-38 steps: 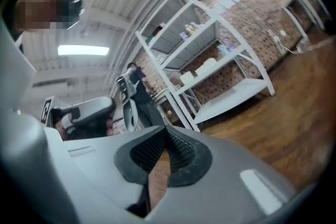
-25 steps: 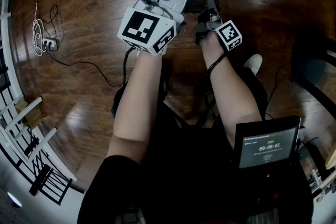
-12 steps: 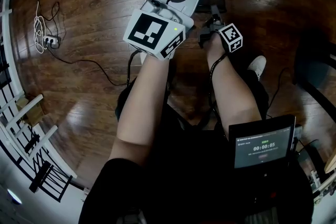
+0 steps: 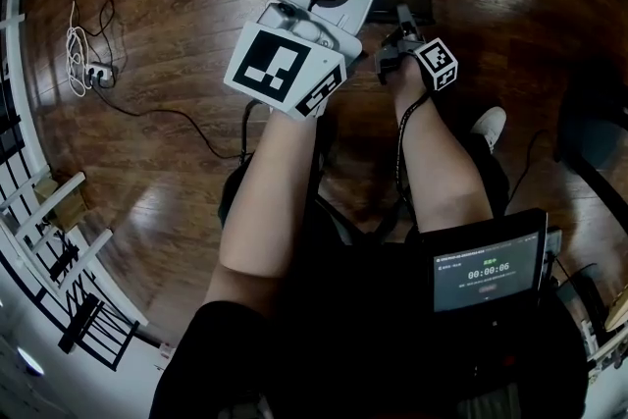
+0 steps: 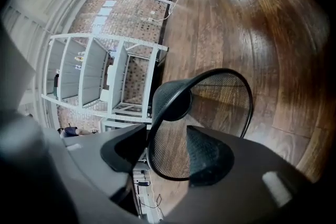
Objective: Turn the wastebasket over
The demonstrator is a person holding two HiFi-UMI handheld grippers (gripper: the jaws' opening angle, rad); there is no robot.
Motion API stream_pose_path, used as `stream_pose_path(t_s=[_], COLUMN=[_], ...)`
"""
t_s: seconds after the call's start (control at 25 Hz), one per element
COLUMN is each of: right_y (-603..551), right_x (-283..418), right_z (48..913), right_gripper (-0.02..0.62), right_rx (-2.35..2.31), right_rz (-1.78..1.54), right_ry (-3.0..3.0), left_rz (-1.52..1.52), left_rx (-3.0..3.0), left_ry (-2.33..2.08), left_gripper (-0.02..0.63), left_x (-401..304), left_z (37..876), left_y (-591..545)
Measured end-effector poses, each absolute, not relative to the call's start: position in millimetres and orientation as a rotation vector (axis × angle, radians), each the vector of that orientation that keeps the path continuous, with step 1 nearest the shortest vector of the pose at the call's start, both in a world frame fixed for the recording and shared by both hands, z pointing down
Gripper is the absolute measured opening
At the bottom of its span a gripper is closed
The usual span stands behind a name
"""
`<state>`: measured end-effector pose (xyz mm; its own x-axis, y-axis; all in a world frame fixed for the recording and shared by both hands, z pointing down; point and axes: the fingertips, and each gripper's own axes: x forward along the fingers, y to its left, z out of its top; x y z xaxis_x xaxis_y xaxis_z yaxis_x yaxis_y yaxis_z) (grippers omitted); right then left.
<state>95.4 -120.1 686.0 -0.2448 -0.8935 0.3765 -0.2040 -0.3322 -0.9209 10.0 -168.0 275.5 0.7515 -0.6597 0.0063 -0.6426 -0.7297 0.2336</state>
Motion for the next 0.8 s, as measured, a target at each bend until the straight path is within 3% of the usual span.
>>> stream_pose_path(t_s=[0.28,0.32,0.4,0.8], right_y=[-137.2,-139.1,-143.1,-153.9], right_x=[82.0,83.5,88.3,91.7], right_z=[675.6,671.3,665.1,639.6], right_gripper=[0.21,0.179,0.047,0.009], right_rx=[-1.413,-1.408,-1.409,-1.44], right_rz=[-1.594,-1.579,-1.552,-1.486], right_ry=[1.357,1.37,1.372,1.514], left_rz=[-0.13,-0.139,-0.15,-0.171], left_rx=[2.721,2.719,2.716,2.716], left_ry=[-1.043,-1.046,-1.05,-1.054], left_gripper=[0.002,0.002,0.002,0.002], left_x=[-6.3,-7.9,-9.7,-9.7], left_z=[267.2,264.9,262.1,257.4], left_y=[-167.2,-166.4,-166.3,-167.0])
